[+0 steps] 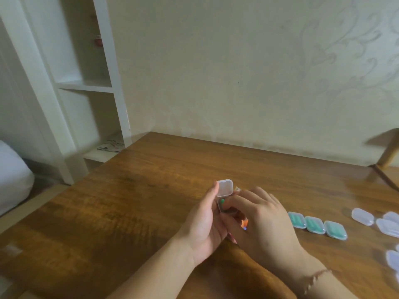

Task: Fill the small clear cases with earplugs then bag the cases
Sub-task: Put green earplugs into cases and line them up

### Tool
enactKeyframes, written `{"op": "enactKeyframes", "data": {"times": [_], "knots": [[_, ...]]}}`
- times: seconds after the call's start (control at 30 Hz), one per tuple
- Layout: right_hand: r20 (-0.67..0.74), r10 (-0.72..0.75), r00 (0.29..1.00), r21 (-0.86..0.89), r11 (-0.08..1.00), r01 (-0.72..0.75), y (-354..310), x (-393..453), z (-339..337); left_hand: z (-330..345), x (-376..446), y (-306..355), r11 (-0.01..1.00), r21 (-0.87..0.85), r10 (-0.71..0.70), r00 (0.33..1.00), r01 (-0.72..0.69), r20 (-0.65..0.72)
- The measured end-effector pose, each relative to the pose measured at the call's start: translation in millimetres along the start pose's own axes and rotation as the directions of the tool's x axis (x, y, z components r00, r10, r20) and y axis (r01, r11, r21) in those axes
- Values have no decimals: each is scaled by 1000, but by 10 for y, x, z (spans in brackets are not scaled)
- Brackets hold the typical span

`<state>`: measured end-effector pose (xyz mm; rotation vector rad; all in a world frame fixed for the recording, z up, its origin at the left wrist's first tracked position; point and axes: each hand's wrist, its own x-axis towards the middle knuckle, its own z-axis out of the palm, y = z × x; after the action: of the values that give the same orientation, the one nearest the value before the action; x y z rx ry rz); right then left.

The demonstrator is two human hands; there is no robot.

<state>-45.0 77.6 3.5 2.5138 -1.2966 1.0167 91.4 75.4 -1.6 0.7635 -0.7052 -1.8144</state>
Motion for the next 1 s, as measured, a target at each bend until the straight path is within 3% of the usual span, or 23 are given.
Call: {"op": "enactKeyframes", "data": {"times": [0.1,0.23,0.3,0.4,0.5,0.57,0.63,0.73,0.83,1.0], "knots": [[-61,26,998,85,996,-21,28,-8,-62,-12,-3,9,1000,-16,7,999,-8,-34],[-162,189,968,175,971,-161,189,-29,-271,-45,52,64,999,-42,21,985,-28,-169],[-93,277,956,158,952,-261,333,-63,-365,-87,82,130,997,-34,61,967,-72,-247],[192,304,933,34,948,-316,525,-142,-408,-170,155,220,982,30,183,910,-185,-372],[495,264,828,-92,963,-253,573,-168,-362,-203,225,214,946,244,306,841,-214,-446],[591,256,765,-139,967,-216,537,-146,-314,-223,265,166,871,451,393,826,-194,-404],[632,252,733,-188,967,-170,467,-117,-267,-235,285,121,815,556,414,836,-164,-361],[629,209,749,-166,977,-133,401,-76,-200,-241,298,88,809,580,360,857,-91,-368],[565,212,797,-148,977,-154,375,-23,-146,-225,303,87,778,628,350,858,-41,-377],[592,246,768,-164,969,-184,345,35,-85,-227,334,91,750,662,352,843,7,-408]]}}
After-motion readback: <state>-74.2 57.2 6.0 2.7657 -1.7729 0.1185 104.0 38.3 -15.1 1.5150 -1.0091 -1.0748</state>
